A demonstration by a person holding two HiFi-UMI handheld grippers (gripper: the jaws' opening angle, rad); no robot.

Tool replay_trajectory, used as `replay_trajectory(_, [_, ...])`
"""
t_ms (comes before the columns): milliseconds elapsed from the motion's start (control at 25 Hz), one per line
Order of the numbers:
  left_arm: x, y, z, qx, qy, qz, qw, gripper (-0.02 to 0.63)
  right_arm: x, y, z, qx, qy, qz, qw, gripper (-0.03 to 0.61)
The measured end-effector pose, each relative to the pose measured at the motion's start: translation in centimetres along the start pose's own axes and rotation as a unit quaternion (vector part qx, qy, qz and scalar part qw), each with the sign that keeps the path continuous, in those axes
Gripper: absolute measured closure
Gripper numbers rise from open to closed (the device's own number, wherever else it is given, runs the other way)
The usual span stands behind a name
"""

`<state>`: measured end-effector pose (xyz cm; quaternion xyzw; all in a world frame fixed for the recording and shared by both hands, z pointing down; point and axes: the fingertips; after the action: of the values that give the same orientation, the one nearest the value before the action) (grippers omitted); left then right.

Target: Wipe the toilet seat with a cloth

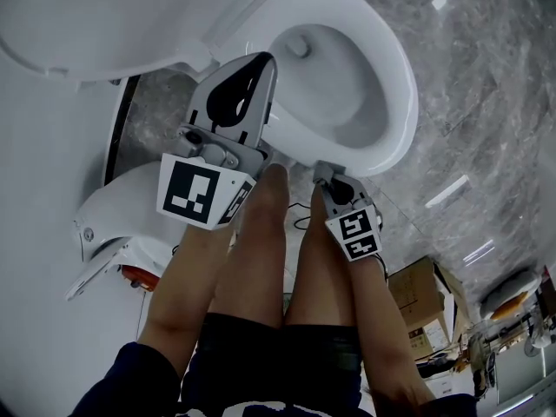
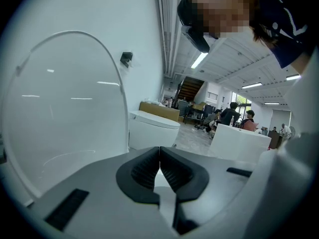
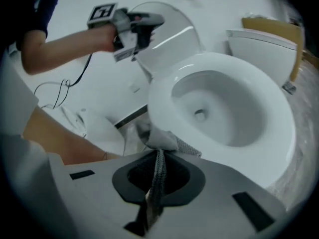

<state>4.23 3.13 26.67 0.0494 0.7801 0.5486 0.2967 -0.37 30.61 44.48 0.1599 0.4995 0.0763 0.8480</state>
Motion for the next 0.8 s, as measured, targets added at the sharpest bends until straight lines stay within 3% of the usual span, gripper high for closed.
replay_trajectory(80, [0.0,0.1,0.3,0.000,0.001,-0.002,1.0000,0.592,-0.7,1.1,-1.0,0.049,-0.011,-0.029,0.998,0.552])
replay_trajectory(360, [-0.2,0.9,0.7,0.000,0.000,-0.008,1.0000,0.592,3.7,4.7,5.4,0.079,0.042,-0.061,0.994,0.552])
replay_trajectory(440, [-0.3,0.9,0.9,0.001,0.001,-0.007,1.0000,0.592,5.2,5.6,8.2,0.070,0.076,-0.072,0.992,0.552])
replay_trajectory(600, [-0.6,0.9,1.3,0.002,0.002,-0.007,1.0000,0.592,7.8,5.4,14.1,0.003,0.150,-0.054,0.987,0.552])
replay_trajectory(800, [-1.2,0.5,1.8,0.001,0.001,-0.004,1.0000,0.592,7.7,4.8,13.4,0.008,0.137,-0.059,0.989,0.552])
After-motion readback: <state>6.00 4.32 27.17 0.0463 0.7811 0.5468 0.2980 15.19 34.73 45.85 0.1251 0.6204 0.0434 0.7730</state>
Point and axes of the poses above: the fingertips, and each gripper's own axes: x backward along the fingers, z to its right, y out of its underside, and after that the axes turned 4 degrees about -z, right-handed
